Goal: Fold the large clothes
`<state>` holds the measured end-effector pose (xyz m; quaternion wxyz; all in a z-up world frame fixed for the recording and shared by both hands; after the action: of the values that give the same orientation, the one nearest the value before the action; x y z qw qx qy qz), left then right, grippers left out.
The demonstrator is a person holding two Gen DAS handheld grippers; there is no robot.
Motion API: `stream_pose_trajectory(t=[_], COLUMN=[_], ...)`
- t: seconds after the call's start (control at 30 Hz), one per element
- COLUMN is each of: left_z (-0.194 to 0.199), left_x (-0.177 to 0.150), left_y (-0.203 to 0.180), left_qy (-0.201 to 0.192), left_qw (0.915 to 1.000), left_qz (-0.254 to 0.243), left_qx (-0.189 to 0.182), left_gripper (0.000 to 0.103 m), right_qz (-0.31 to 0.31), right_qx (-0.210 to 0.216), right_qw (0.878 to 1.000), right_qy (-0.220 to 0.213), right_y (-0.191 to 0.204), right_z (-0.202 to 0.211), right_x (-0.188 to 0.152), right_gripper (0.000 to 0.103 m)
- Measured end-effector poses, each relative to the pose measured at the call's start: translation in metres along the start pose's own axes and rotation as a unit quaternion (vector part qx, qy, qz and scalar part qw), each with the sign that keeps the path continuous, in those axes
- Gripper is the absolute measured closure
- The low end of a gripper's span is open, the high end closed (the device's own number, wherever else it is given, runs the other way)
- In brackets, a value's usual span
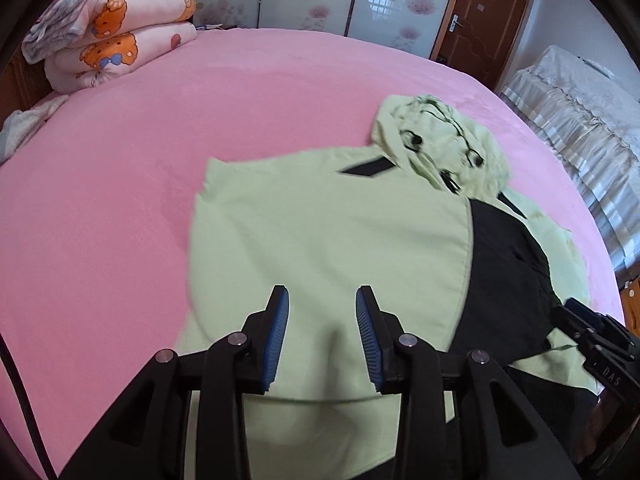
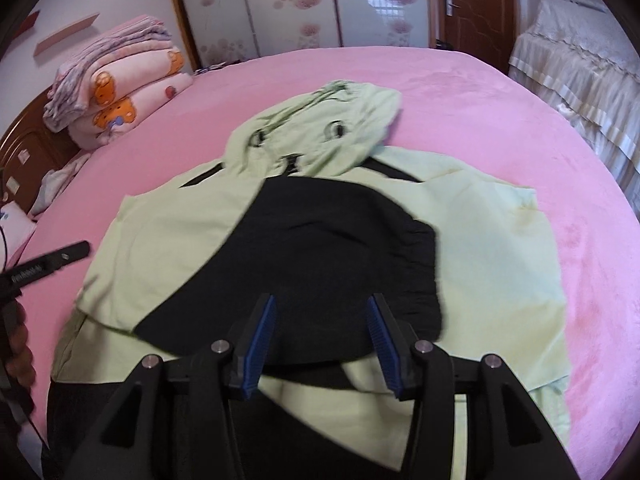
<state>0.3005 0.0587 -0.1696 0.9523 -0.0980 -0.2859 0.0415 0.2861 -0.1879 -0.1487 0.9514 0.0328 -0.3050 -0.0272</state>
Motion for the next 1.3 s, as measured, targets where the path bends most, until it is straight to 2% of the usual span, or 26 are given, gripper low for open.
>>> stream_pose_trajectory(t=[0.07, 0.13, 0.23, 0.33, 0.4, 0.47, 0.5, 0.53, 0.57, 0.6, 0.83, 1.03, 1.3], left_z=[-0.013, -0.032, -0.044, -0.041, -0.038, -0.04, -0.04, -0.04, -0.039, -0.04, -0.037, -0.037, -0.016], left_x=[-0.014, -0.024, -0.031, -0.03, -0.027, -0.027, -0.027, -0.028, -0.027, -0.026, -0.025, -0.021, -0.026], left_y=[-0.006, -0.002, 0.012, 0.029, 0.046, 0.061, 0.065, 0.069, 0.071, 0.075, 0.08, 0.071, 0.061], left_qy=[0.009, 0.022, 0.016, 0.008, 0.004, 0.009, 0.01, 0.01, 0.009, 0.009, 0.016, 0.023, 0.024], left_qw=[0.9998, 0.9991, 0.9989, 0.9989, 0.9981, 0.998, 0.9981, 0.9976, 0.9973, 0.9973, 0.9959, 0.9955, 0.9954], left_qz=[0.016, 0.032, 0.037, 0.033, 0.033, 0.038, 0.042, 0.041, 0.04, 0.042, 0.048, 0.047, 0.037], left_qx=[0.0, 0.017, 0.026, 0.033, 0.051, 0.049, 0.045, 0.054, 0.061, 0.06, 0.075, 0.079, 0.085], left_gripper=[0.07, 0.07, 0.07, 0.07, 0.07, 0.07, 0.07, 0.07, 0.07, 0.07, 0.068, 0.06, 0.054], right_qz=[0.006, 0.009, 0.02, 0.05, 0.049, 0.033, 0.02, -0.001, -0.014, -0.012, -0.003, -0.035, -0.056], right_qx=[0.018, 0.032, 0.043, -0.002, -0.044, -0.111, -0.117, -0.077, -0.057, -0.06, -0.085, -0.069, -0.057], right_qw=[1.0, 0.999, 0.999, 0.997, 0.997, 0.992, 0.992, 0.996, 0.997, 0.997, 0.995, 0.996, 0.996], right_qy=[-0.003, 0.001, 0.021, 0.053, 0.046, 0.05, 0.049, 0.05, 0.052, 0.054, 0.054, 0.046, 0.042], right_y=[0.022, 0.039, 0.059, 0.056, 0.031, -0.004, -0.018, -0.03, -0.037, -0.04, -0.034, -0.036, -0.036], right_z=[-0.005, -0.016, -0.037, -0.059, -0.057, -0.053, -0.051, -0.05, -0.048, -0.046, -0.039, -0.034, -0.015], right_x=[0.0, 0.002, -0.001, -0.01, -0.014, -0.019, -0.021, -0.024, -0.026, -0.027, -0.028, -0.029, -0.032], right_gripper=[0.055, 0.055, 0.055, 0.055, 0.056, 0.056, 0.062, 0.065, 0.072, 0.078, 0.075, 0.074, 0.074])
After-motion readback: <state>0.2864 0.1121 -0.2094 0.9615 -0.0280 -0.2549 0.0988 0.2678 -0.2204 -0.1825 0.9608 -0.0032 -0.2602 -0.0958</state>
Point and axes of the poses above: each gripper's, at about its wrist camera, not at the fingertips, and z roughly against the way its jaws point, y to its left, x to its top, the point moved 4 cm from there along -z, roughly the way its jaws point, and after that the axes turned 7 degrees about z, right-handed, at the moved point
